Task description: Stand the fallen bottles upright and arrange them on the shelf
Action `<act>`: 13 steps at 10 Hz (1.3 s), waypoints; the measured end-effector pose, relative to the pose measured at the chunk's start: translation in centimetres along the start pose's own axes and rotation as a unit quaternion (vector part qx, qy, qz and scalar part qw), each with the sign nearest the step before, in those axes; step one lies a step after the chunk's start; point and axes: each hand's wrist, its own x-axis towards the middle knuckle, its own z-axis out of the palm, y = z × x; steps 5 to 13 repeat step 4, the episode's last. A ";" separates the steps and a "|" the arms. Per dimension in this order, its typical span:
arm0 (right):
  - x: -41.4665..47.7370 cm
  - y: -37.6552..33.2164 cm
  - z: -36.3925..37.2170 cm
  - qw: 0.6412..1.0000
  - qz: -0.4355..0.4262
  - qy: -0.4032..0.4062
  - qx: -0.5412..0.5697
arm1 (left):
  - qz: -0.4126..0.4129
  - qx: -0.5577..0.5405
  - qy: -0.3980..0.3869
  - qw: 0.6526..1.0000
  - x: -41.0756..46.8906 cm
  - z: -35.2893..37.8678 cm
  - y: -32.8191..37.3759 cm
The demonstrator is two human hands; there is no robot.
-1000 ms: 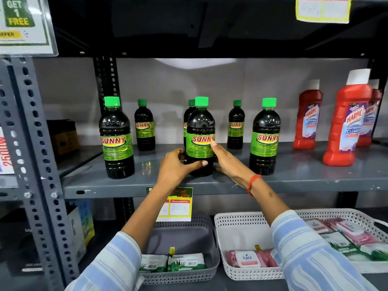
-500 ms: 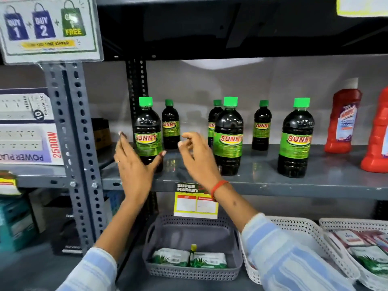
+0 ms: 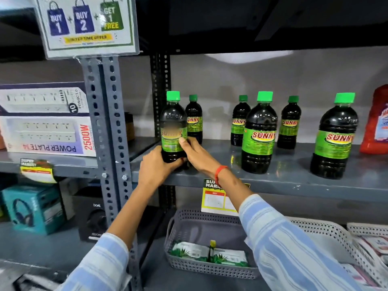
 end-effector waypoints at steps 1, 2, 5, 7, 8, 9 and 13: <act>-0.4 -0.4 -0.2 0.999 0.003 -0.012 -0.035 | -0.002 0.004 -0.031 0.999 0.5 -0.2 -0.2; -1.0 -0.6 0.0 0.998 0.011 -0.017 -0.056 | -0.013 0.014 -0.056 0.998 0.1 -0.7 -0.1; -3.8 -4.0 -4.4 0.973 -0.021 0.094 -0.212 | 0.033 0.201 0.031 0.978 -2.7 -3.1 5.4; -3.8 -4.0 -4.4 0.973 -0.021 0.094 -0.212 | 0.033 0.201 0.031 0.978 -2.7 -3.1 5.4; -3.8 -4.0 -4.4 0.973 -0.021 0.094 -0.212 | 0.033 0.201 0.031 0.978 -2.7 -3.1 5.4; -3.8 -4.0 -4.4 0.973 -0.021 0.094 -0.212 | 0.033 0.201 0.031 0.978 -2.7 -3.1 5.4; -3.8 -4.0 -4.4 0.973 -0.021 0.094 -0.212 | 0.033 0.201 0.031 0.978 -2.7 -3.1 5.4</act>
